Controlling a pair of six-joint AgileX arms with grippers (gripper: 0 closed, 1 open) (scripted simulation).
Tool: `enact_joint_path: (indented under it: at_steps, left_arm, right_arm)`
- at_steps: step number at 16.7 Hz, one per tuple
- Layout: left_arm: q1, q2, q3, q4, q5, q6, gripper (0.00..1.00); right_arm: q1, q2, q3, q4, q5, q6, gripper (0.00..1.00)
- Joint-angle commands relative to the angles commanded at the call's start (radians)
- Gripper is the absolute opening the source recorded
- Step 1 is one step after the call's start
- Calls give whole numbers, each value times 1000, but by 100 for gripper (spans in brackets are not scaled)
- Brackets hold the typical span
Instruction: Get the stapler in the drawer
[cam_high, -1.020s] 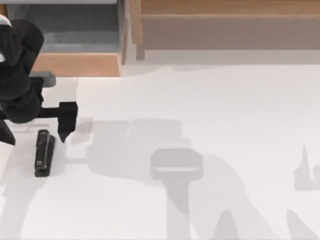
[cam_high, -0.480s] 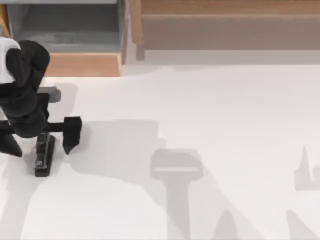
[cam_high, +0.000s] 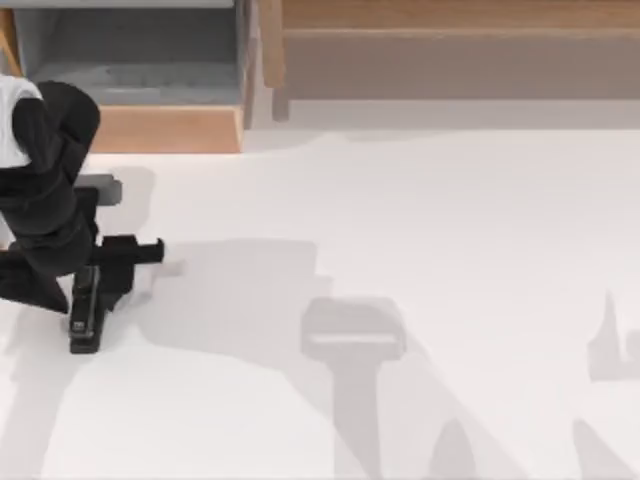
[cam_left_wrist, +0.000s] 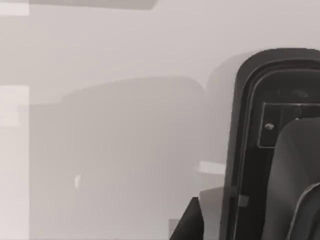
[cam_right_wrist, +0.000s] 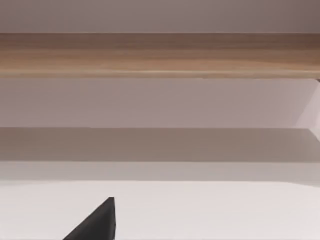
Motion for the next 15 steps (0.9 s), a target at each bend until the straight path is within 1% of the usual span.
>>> enact_joint_path:
  at_steps: [4,5,15]
  left_arm:
    - [0,0,0,0,0,0,2]
    - [0,0,0,0,0,0,0]
    - [0,-11,14,-17,0,1,0]
  right_arm:
    - [0,0,0,0,0,0,100]
    - [0,0,0,0,0,0,100]
    - [0,0,0,0,0,0,100]
